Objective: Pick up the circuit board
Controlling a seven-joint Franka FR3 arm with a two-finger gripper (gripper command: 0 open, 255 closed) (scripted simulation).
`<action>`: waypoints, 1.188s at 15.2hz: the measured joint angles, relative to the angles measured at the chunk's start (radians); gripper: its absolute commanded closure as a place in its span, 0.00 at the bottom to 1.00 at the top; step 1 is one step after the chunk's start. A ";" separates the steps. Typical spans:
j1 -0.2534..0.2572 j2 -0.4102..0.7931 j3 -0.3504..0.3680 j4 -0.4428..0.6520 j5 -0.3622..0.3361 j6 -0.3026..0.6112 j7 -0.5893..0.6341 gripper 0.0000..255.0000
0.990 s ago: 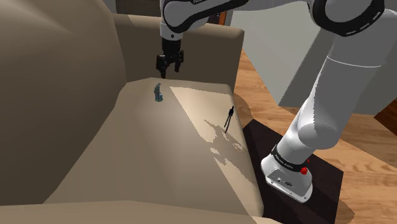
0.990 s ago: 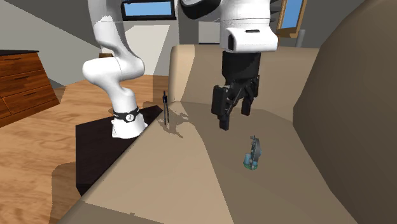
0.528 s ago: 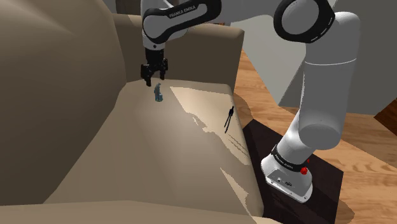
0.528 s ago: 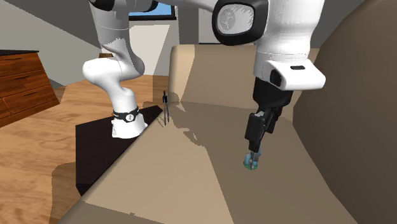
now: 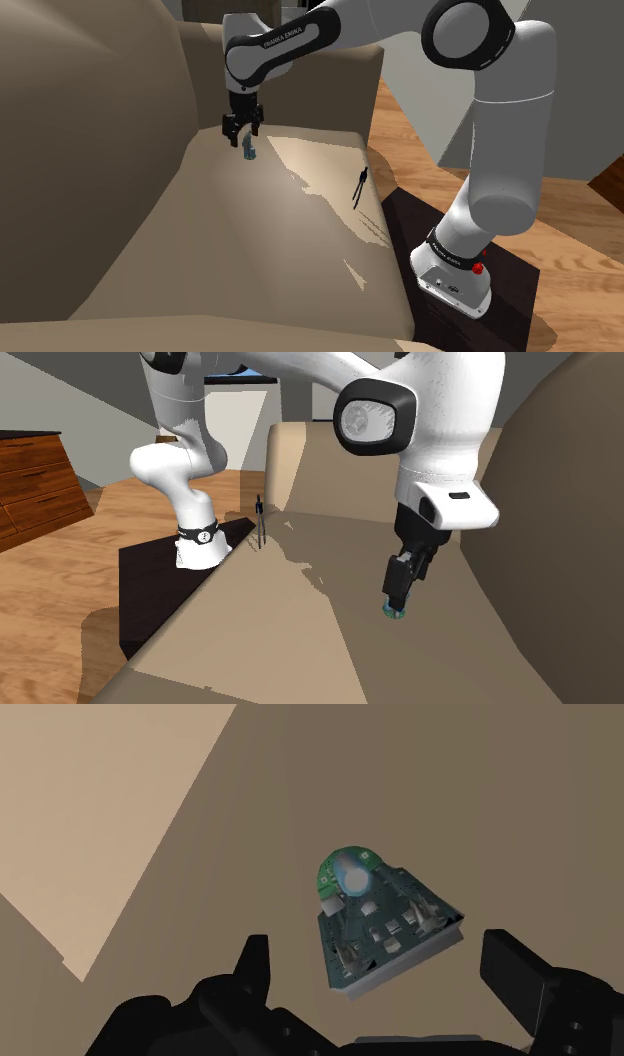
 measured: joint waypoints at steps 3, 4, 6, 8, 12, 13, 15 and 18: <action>0.000 0.001 -0.001 -0.001 -0.001 0.004 0.000 1.00; 0.000 0.001 -0.001 -0.001 -0.001 0.004 0.000 1.00; 0.000 0.001 -0.001 -0.001 -0.001 0.005 0.000 1.00; 0.000 0.002 -0.001 -0.001 -0.001 0.004 0.000 1.00; 0.000 -0.006 0.000 0.006 0.001 -0.010 0.000 1.00; 0.000 -0.006 0.000 0.016 0.001 -0.021 0.000 1.00; -0.001 -0.016 0.001 0.026 0.002 -0.042 0.000 1.00; -0.002 -0.028 0.001 0.048 0.003 -0.074 -0.001 1.00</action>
